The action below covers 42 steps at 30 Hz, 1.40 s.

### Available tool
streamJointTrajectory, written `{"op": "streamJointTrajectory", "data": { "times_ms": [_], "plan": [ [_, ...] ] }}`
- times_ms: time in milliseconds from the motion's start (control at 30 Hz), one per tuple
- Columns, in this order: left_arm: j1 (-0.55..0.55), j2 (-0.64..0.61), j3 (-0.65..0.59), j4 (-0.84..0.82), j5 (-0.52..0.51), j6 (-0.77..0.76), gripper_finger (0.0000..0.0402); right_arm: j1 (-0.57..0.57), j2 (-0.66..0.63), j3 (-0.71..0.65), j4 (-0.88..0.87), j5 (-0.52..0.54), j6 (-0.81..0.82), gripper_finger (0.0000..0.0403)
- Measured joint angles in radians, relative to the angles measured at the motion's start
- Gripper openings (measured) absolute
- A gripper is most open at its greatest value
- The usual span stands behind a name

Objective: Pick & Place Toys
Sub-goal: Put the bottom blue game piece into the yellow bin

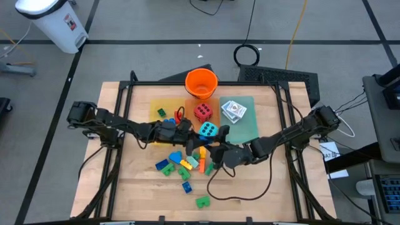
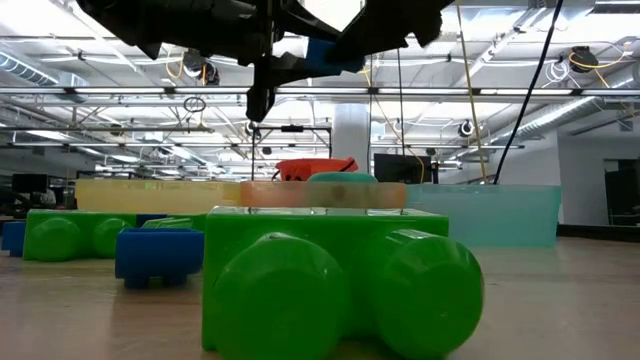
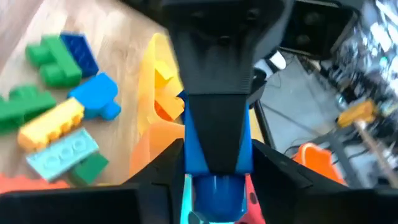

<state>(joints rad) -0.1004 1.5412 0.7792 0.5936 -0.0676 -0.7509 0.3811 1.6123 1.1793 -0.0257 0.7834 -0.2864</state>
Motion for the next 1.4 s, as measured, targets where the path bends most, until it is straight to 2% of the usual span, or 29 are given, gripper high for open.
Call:
{"op": "streamJointTrajectory", "data": {
  "times_ms": [67, 200, 300, 433, 567, 733, 900, 1033, 1167, 1233, 1400],
  "plan": [
    [0.012, -0.015, 0.0, -0.013, 0.0, 0.028, 0.0133, 0.009, -0.006, 0.0, -0.01, 0.007, 0.051, 0.0162],
    [0.043, -0.071, 0.0, -0.107, -0.024, 0.058, 0.0133, 0.052, -0.083, 0.001, -0.152, 0.001, 0.137, 0.0197],
    [0.064, -0.125, 0.0, -0.274, -0.125, 0.058, 0.0133, 0.087, -0.159, 0.0, -0.306, -0.004, 0.279, 0.0207],
    [0.071, -0.204, 0.0, -0.483, -0.305, 0.059, 0.0133, 0.12, -0.242, -0.02, -0.424, 0.003, 0.446, 0.0207],
    [0.065, -0.264, -0.001, -0.754, -0.521, -0.011, 0.0133, 0.153, -0.308, -0.119, -0.4, 0.002, 0.51, 0.0198],
    [0.044, -0.288, -0.001, -1.075, -0.651, -0.206, 0.0133, 0.164, -0.365, -0.283, -0.229, 0.004, 0.506, 0.0186],
    [0.033, -0.279, -0.001, -1.284, -0.682, -0.375, 0.0133, 0.162, -0.383, -0.4, -0.028, 0.001, 0.447, 0.0175],
    [0.032, -0.265, -0.001, -1.356, -0.683, -0.441, 0.0133, 0.16, -0.382, -0.443, 0.071, 0.0, 0.401, 0.0171],
    [0.034, -0.25, -0.001, -1.374, -0.683, -0.46, 0.0139, 0.16, -0.382, -0.448, 0.079, 0.0, 0.398, 0.0171],
    [0.035, -0.243, -0.001, -1.374, -0.675, -0.457, 0.0165, 0.16, -0.382, -0.448, 0.081, 0.0, 0.398, 0.0171],
    [0.034, -0.217, -0.001, -1.377, -0.665, -0.442, 0.026, 0.16, -0.382, -0.448, 0.09, 0.0, 0.398, 0.0171]
  ]
}}
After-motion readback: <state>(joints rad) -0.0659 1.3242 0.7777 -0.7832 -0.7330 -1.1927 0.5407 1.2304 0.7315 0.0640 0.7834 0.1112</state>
